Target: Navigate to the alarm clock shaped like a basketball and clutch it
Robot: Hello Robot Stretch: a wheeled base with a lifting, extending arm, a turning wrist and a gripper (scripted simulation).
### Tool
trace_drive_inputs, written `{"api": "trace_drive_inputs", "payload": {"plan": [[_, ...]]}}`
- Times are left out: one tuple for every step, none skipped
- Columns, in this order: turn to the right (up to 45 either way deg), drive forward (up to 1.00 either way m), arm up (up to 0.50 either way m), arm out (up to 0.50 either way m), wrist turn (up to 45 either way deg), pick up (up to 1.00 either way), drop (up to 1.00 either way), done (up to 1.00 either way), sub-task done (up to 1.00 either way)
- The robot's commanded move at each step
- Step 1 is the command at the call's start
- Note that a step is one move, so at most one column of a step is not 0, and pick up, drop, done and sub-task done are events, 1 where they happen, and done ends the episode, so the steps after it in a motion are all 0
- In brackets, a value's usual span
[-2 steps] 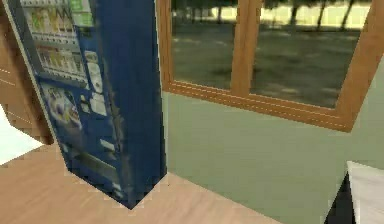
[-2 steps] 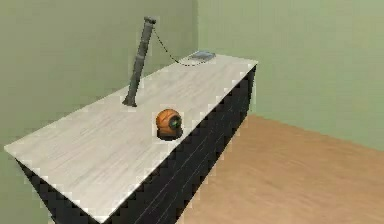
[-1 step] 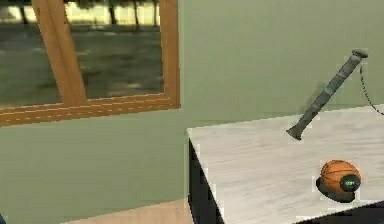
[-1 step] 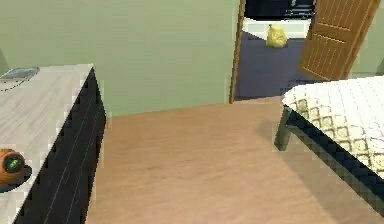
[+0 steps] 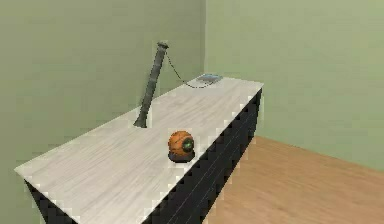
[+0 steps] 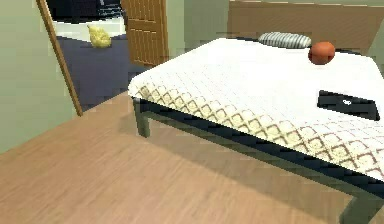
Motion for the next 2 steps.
{"api": "trace_drive_inputs", "payload": {"plan": [[15.0,0.00,0.00,0.00,0.0,0.00,0.00,0.00,0.00],[0.0,1.00,0.00,0.00,0.0,0.00,0.00,0.00,0.00]]}}
